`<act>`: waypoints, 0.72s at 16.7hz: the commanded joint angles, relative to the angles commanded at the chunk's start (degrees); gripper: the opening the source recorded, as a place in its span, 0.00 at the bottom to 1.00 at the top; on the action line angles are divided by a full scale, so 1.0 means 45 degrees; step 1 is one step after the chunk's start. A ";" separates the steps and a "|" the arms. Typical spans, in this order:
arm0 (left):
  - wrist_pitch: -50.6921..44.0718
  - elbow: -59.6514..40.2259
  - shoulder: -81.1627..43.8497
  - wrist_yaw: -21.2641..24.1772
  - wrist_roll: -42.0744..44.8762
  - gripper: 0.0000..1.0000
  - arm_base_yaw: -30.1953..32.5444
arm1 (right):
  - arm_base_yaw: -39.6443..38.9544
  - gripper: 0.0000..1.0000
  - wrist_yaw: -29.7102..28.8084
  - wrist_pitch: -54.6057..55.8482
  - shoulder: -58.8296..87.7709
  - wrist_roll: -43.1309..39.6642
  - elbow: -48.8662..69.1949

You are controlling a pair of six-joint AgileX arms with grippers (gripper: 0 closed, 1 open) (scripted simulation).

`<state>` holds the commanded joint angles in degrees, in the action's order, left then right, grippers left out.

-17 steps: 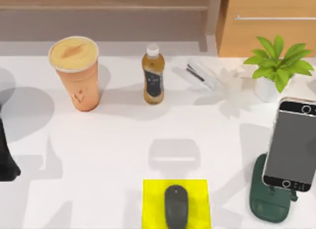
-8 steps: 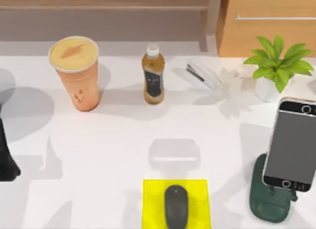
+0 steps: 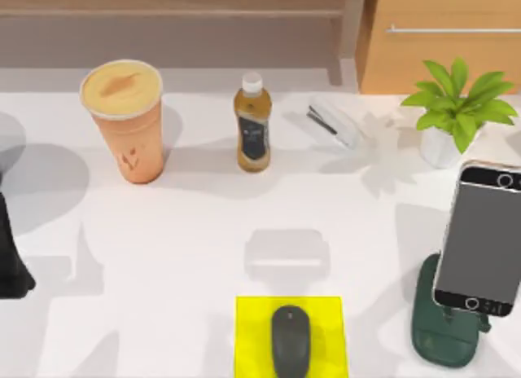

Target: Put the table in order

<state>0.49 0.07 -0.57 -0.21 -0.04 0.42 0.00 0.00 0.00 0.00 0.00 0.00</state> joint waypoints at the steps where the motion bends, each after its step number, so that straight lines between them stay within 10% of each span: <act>1: 0.0227 0.0034 -0.0263 -0.0098 -0.0017 1.00 0.0188 | 0.0000 1.00 0.0000 0.0000 0.0000 0.0000 0.0000; 12: 0.7643 -0.0263 -1.1487 -0.2760 -0.0442 1.00 0.4584 | 0.0000 1.00 0.0000 0.0000 0.0000 0.0000 0.0000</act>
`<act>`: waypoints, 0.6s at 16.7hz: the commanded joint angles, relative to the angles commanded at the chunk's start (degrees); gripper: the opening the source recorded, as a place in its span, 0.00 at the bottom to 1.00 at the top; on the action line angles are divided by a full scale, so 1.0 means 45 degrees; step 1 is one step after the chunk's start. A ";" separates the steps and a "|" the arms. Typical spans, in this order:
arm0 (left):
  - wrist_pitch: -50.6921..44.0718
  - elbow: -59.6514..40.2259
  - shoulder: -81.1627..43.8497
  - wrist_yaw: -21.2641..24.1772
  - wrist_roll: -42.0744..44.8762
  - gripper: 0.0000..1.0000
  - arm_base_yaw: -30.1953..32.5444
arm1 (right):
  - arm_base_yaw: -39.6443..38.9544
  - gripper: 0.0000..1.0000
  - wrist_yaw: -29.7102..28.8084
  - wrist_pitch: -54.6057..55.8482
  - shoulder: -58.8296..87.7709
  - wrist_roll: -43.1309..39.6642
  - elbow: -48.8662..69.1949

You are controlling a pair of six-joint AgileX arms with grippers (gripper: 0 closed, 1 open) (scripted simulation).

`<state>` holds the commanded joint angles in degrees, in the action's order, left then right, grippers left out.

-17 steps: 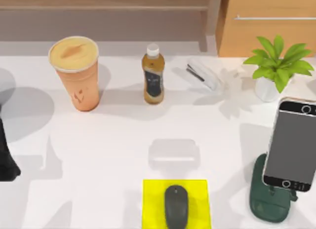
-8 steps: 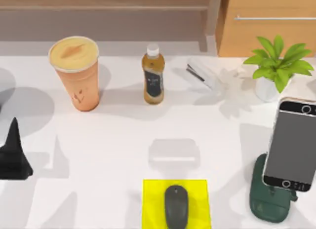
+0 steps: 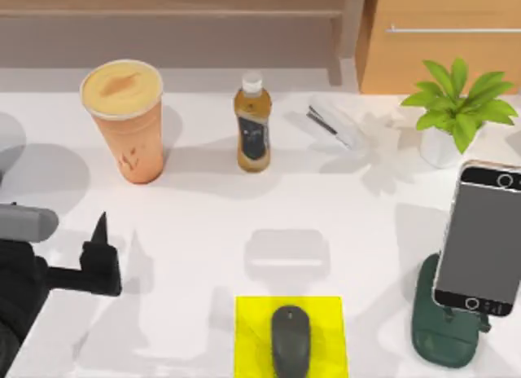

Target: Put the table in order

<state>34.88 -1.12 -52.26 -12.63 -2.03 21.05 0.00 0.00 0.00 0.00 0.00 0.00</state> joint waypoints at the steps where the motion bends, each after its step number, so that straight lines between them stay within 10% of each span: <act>1: 0.0932 -0.0256 -0.1530 -0.0248 -0.0029 1.00 0.0312 | 0.0000 1.00 0.0000 0.0000 0.0000 0.0000 0.0000; 10: 0.8864 -0.4077 -1.2525 -0.1751 -0.0081 1.00 0.1154 | 0.0000 1.00 0.0000 0.0000 0.0000 0.0000 0.0000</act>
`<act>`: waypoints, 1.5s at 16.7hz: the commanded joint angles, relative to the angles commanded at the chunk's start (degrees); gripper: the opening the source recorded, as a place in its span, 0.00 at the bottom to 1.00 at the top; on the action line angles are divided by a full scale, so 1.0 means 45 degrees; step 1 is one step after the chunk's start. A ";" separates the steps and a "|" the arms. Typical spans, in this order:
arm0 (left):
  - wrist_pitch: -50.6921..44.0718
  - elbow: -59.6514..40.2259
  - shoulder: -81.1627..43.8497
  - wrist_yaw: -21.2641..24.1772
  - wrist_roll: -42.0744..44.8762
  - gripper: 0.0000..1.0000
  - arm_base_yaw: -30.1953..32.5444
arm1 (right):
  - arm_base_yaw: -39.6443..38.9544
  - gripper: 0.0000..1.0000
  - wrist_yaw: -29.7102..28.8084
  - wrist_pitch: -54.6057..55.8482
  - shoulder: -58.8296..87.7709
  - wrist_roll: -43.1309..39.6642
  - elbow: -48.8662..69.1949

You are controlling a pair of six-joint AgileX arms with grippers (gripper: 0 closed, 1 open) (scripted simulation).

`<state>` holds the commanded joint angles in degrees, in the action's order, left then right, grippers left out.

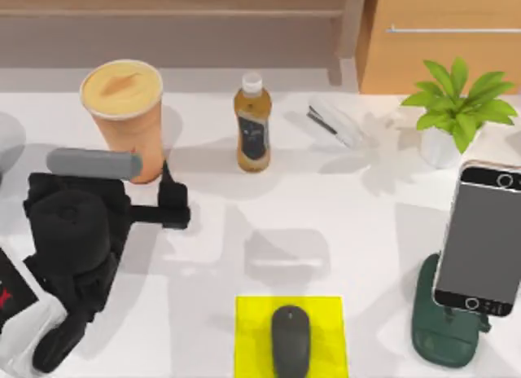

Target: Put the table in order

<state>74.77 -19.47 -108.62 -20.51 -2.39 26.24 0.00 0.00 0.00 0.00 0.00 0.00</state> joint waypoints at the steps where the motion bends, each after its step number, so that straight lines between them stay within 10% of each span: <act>1: 0.0651 -0.0441 -0.0638 -0.0084 0.0011 1.00 -0.0068 | 0.0000 1.00 0.0000 0.0000 0.0000 0.0000 0.0000; 21: 0.1502 -0.3137 -0.2724 0.0219 0.0101 1.00 -0.0834 | 0.0000 1.00 0.0000 0.0000 0.0000 0.0000 0.0000; 25: 0.1502 -0.3137 -0.2724 0.0219 0.0101 0.70 -0.0834 | 0.0000 1.00 0.0000 0.0000 0.0000 0.0000 0.0000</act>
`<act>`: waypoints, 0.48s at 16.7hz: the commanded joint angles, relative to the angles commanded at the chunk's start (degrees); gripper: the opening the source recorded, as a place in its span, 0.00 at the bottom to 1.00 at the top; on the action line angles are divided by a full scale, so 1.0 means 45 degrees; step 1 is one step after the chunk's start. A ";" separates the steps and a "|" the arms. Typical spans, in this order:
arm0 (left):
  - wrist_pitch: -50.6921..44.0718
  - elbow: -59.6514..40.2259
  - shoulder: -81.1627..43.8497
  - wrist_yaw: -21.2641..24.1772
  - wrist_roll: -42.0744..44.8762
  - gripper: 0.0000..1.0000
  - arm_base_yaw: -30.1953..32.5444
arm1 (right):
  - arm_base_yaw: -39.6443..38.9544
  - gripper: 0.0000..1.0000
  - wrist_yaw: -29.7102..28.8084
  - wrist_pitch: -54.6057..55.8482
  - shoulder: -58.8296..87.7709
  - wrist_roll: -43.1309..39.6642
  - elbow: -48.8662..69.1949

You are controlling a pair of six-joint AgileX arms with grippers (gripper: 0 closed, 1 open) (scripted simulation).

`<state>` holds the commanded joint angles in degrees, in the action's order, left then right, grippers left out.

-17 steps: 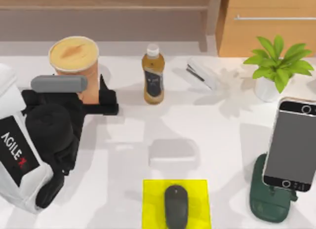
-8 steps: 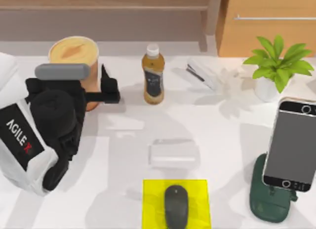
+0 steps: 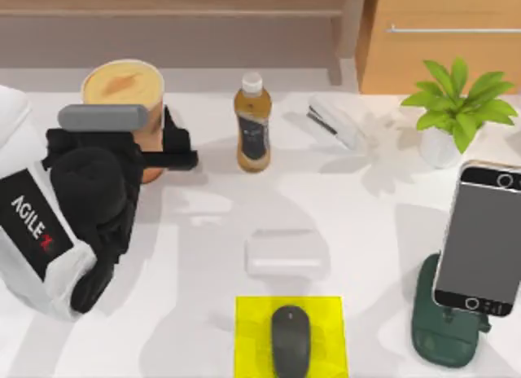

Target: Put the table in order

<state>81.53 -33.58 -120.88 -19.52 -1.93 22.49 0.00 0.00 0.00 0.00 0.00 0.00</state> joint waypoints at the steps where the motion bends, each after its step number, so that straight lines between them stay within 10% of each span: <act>1: 0.0000 0.0000 0.0000 0.0000 0.0000 0.62 0.0000 | 0.0000 1.00 0.0000 0.0000 0.0000 0.0000 0.0000; 8: 0.0000 0.0000 0.0000 0.0000 0.0000 0.10 0.0000 | 0.0000 1.00 0.0000 0.0000 0.0000 0.0000 0.0000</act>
<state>81.53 -33.58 -120.88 -19.52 -1.93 22.49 0.00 0.00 0.00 0.00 0.00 0.00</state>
